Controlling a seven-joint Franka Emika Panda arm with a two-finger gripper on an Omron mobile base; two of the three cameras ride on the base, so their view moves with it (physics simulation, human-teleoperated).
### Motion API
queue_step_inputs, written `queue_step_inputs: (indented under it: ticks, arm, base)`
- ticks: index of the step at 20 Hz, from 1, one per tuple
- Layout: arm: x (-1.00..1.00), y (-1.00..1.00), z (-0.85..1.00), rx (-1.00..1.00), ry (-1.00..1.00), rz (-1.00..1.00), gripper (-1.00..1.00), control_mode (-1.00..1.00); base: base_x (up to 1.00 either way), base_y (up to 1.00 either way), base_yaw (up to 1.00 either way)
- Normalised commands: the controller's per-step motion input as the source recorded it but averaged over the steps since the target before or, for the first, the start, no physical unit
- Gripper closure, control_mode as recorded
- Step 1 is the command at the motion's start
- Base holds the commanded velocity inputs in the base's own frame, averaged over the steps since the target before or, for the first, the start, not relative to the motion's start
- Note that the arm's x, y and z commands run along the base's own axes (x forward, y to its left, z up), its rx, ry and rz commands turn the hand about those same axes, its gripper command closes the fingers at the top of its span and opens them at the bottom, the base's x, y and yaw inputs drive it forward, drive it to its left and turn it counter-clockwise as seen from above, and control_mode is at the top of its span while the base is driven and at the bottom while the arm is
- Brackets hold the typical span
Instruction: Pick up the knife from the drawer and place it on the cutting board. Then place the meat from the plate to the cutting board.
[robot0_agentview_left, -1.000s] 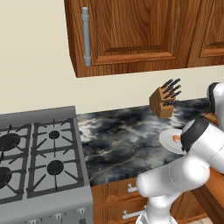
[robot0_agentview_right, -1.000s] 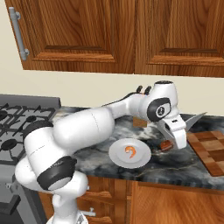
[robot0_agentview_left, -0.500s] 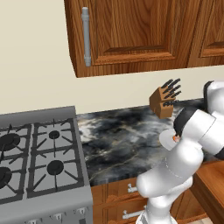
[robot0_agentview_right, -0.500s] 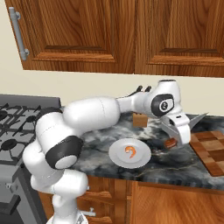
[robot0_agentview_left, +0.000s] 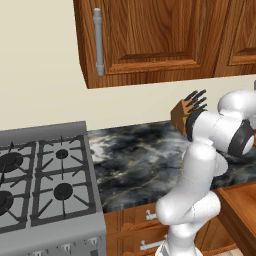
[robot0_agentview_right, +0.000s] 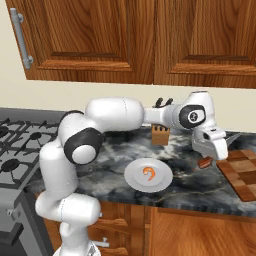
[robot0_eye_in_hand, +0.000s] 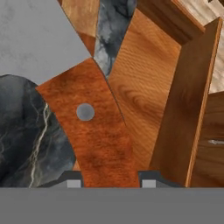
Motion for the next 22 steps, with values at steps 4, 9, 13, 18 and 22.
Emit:
queue_step_inputs:
  ticks: [4,9,13,18,22]
  arm:
    - [-0.07,-0.60,-0.15,0.16,-0.06,0.00,1.00,-1.00]
    - [-0.09,-0.39,-0.02,0.23,-0.23,0.02,1.00,-1.00]
    - [0.01,-0.31,0.03,0.19,-0.18,0.04,1.00,-1.00]
    - [0.12,-0.22,0.00,0.05,-0.08,0.04,1.00,-1.00]
    - [0.15,-0.01,-0.01,-0.03,-0.03,0.00,1.00,-1.00]
  base:
    - [0.00,0.00,0.00]
    - [0.00,0.00,0.00]
    - [0.00,0.00,0.00]
    - [0.00,0.00,0.00]
    - [0.00,0.00,0.00]
